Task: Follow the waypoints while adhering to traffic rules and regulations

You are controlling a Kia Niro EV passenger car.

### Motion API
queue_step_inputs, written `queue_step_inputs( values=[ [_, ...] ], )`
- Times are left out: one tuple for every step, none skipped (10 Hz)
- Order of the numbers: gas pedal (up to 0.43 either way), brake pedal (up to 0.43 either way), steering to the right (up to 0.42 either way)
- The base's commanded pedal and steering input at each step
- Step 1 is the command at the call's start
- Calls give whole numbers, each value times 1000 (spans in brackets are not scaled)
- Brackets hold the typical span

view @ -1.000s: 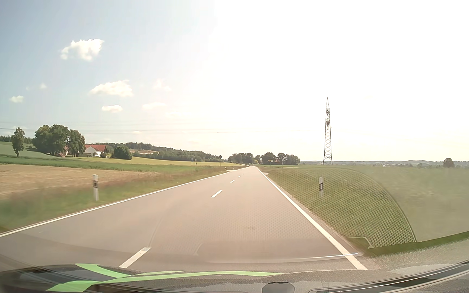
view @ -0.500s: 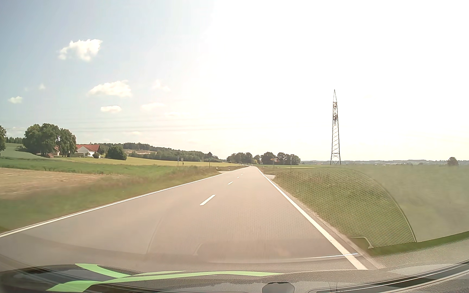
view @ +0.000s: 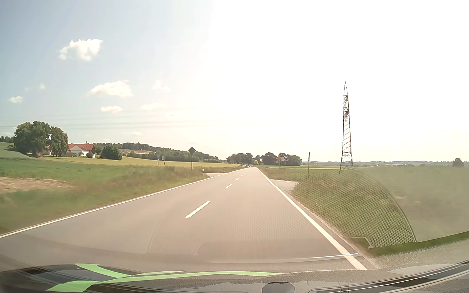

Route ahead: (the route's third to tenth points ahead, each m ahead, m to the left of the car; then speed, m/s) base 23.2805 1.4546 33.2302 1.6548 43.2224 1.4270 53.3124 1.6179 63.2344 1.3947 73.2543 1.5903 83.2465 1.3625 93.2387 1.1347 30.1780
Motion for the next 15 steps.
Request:
queue_step_inputs(
  values=[
    [220, 0, -1],
    [220, 0, -1],
    [209, 0, -1],
    [189, 0, 0],
    [157, 0, 0],
    [157, 0, 0],
    [157, 0, 0],
    [157, 0, 0],
    [157, 0, 0],
    [157, 0, 0],
    [169, 0, 0],
    [169, 0, 0],
    [157, 0, 0],
    [150, 0, 0],
    [110, 0, 0]
  ],
)
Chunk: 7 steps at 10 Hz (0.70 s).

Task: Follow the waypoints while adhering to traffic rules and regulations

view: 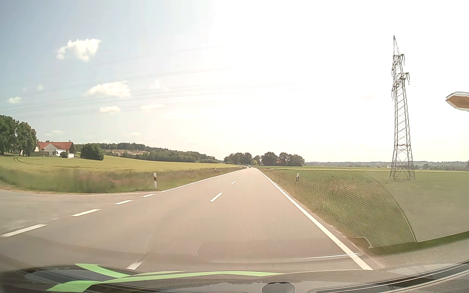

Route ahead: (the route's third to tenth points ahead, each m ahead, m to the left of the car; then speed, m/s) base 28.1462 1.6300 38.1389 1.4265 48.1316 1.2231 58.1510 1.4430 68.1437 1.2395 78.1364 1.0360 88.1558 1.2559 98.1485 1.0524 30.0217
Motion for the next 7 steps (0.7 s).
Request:
queue_step_inputs(
  values=[
    [110, 0, 0],
    [110, 0, 0],
    [118, 0, 0],
    [130, 0, 0],
    [138, 0, 0],
    [150, 0, 0],
    [150, 0, 0]
  ],
)
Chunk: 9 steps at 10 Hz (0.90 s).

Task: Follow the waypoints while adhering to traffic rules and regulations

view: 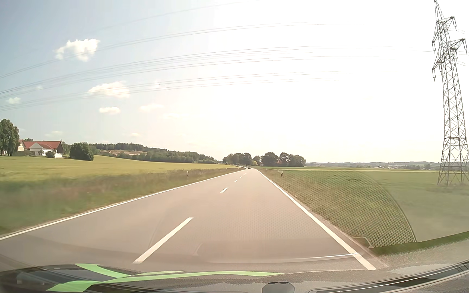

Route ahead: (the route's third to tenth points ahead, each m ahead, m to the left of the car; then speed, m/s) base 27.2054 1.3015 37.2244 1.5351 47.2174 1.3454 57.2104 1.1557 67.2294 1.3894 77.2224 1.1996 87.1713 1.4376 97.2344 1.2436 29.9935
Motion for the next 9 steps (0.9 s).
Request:
queue_step_inputs(
  values=[
    [150, 0, 0],
    [130, 0, 0],
    [110, 0, 0],
    [98, 0, 0],
    [87, 0, 0],
    [67, 0, 0],
    [47, 0, 0],
    [47, 0, 0],
    [59, 0, 0]
  ],
)
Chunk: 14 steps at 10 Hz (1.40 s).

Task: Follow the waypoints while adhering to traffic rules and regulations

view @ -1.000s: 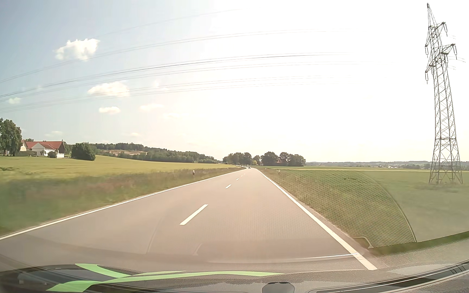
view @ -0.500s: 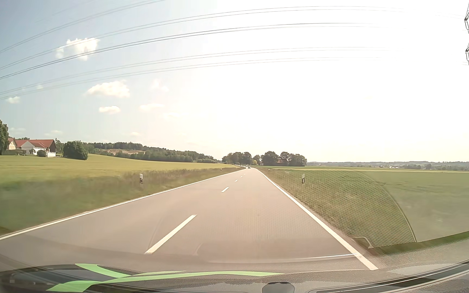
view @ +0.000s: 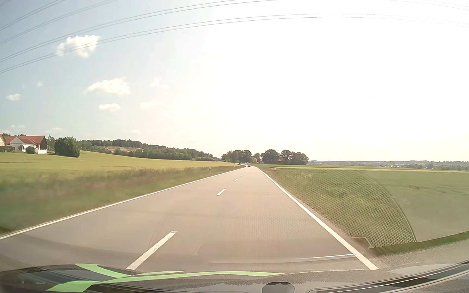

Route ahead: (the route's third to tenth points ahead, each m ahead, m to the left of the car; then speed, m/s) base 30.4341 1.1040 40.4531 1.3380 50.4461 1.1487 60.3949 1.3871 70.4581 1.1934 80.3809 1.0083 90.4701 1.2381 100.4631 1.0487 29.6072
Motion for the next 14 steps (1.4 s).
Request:
queue_step_inputs(
  values=[
    [67, 0, 0],
    [98, 0, 0],
    [98, 0, 0],
    [110, 0, 0],
    [110, 0, 0],
    [118, 0, 0],
    [118, 0, 0],
    [118, 0, -1],
    [98, 0, 0],
    [79, 0, 0],
    [79, 0, 0],
    [67, 0, 0],
    [79, 0, 0],
    [87, 0, 0]
  ],
)
